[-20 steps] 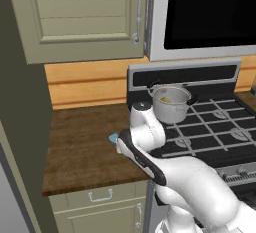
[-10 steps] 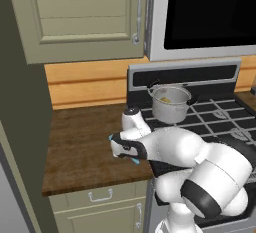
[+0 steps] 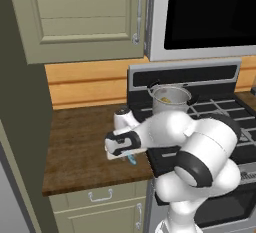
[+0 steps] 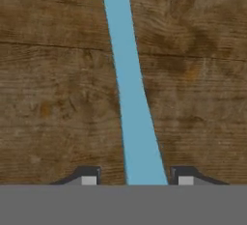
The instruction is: Put the potato and garlic in the pot. Retrieve the spatula and lightly stir the vegetables in the pot.
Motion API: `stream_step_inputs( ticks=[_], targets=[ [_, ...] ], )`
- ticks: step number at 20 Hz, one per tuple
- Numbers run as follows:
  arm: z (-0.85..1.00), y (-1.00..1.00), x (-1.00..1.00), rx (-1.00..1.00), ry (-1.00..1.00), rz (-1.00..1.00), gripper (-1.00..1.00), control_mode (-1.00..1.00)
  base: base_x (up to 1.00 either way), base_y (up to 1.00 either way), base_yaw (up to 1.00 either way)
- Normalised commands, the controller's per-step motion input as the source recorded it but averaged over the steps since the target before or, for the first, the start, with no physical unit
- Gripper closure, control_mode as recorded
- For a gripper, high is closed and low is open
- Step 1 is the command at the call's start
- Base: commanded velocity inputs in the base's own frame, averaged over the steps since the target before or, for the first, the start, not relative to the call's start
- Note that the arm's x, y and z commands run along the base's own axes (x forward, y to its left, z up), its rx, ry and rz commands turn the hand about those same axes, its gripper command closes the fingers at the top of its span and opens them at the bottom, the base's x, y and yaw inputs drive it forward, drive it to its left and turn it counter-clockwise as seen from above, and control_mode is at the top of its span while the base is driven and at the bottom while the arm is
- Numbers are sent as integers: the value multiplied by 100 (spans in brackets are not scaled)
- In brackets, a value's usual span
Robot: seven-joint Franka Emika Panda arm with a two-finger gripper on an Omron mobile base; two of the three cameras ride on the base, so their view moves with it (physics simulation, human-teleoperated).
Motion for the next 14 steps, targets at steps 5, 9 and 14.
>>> stream_step_inputs(
  ticks=[5,9,14],
  targets=[
    [-8,0,-40,0,0,0,100,-100,0,0,0],
    [75,-8,-79,7,-19,0,100,-100,0,0,0],
    [100,-62,-45,26,-18,-10,100,-100,0,0,0]
  ],
)
